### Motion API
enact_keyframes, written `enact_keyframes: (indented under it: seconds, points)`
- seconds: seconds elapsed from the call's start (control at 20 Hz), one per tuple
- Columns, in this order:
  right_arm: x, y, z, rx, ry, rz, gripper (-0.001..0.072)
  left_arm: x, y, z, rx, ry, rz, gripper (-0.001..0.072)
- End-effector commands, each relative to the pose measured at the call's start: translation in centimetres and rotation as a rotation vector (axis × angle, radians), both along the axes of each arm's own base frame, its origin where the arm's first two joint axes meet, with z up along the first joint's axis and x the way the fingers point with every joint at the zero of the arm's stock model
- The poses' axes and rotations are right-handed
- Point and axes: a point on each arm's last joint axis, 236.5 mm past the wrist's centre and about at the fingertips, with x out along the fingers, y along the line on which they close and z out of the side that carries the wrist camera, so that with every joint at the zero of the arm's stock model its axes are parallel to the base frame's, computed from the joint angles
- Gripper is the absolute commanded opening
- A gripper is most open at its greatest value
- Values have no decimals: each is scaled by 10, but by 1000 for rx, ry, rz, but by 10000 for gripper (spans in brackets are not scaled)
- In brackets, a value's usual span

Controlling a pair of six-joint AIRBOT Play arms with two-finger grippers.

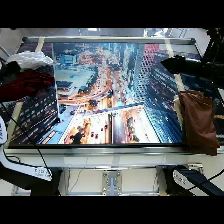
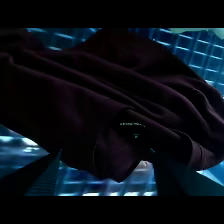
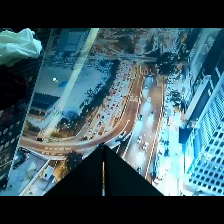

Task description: Fold the shirts.

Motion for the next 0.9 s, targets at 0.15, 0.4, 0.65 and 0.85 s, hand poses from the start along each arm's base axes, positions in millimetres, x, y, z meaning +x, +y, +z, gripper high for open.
enact_keyframes:
  seconds: [0.15, 0.4, 0.65, 0.85]
  points:
    - [-1, 15, 24, 145, -23, 15, 15, 37, 26, -105, -414, -161, 111, 707]
    - [-4, 25, 41, 250, -30, 40, 15, 39, 29, -150, -405, -119, 108, 702]
    - [-5, 29, 46, 282, -31, 48, 15, 45, 22, -155, -341, -97, 3, 17]
    - [-5, 29, 47, 287, -32, 49, 15, 32, -1, -108, -325, -43, -112, 16]
